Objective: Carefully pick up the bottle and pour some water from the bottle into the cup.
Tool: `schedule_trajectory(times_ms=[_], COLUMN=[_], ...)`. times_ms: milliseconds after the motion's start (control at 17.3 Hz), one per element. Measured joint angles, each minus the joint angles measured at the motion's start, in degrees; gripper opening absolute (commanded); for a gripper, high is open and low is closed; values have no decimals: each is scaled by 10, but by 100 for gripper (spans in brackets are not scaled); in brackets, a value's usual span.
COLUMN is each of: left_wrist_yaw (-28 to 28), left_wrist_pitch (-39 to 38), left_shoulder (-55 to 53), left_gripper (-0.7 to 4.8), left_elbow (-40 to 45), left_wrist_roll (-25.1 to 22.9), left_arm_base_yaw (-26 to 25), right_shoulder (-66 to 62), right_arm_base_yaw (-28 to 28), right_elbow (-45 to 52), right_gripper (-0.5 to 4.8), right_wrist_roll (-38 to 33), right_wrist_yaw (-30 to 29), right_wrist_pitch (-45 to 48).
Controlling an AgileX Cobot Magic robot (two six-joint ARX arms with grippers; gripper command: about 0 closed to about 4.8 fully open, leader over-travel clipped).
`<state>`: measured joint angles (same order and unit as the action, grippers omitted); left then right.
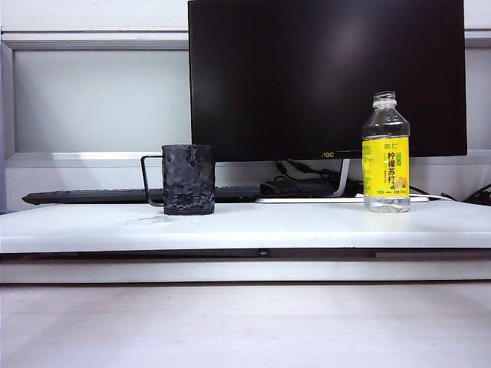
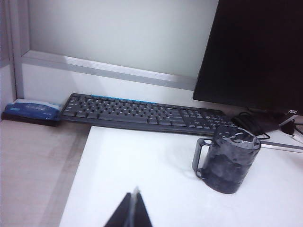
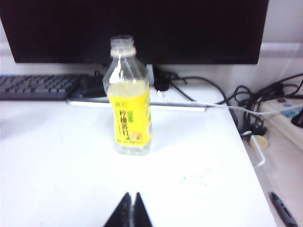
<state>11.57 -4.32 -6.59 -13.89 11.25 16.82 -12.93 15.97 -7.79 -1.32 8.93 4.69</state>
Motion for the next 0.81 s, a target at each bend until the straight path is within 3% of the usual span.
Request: schedule_trajectory(times_ms=[173,578,809], left_wrist_yaw=[-3,-11,-10], left_wrist_pitch=[-20,-25,-30], left_shoulder=[26,64,64], left_gripper=[-4,-3,-4], left_elbow=[2,40,89], left_wrist_roll=[0,0,0], left_arm_base_yaw=[-23,-183,-200], right_shoulder=[0,111,127], right_arm_base_yaw=[0,-26,-71], right_elbow=[0,28,40], right_gripper=[9,9,9], right_wrist_roll=[0,0,-1], right_wrist_yaw=[0,0,0], right_wrist_pitch=[-8,-46,-53])
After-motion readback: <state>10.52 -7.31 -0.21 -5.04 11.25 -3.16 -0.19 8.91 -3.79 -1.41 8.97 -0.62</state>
